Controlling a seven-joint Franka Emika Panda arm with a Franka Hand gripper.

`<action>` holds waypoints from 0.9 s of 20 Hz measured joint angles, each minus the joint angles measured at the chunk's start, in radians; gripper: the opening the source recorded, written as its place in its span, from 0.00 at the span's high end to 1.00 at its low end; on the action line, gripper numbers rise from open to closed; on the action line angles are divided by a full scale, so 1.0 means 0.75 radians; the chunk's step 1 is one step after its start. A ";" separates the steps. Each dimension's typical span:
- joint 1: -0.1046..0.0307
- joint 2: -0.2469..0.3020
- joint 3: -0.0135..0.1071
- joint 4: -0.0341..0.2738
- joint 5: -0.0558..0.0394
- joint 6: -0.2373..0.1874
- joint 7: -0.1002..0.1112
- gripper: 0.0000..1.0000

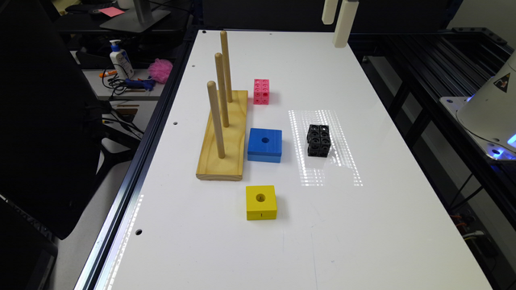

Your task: Pick up pink block.

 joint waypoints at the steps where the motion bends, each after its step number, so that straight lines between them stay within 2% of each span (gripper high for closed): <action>1: 0.000 0.000 0.000 0.000 0.000 0.000 0.000 0.00; 6: 0.000 0.000 0.000 0.000 0.000 0.000 0.000 0.00; 12: -0.018 0.000 -0.001 0.000 -0.001 0.002 -0.001 0.00; 18: -0.025 0.000 -0.002 0.002 -0.001 0.007 -0.002 0.00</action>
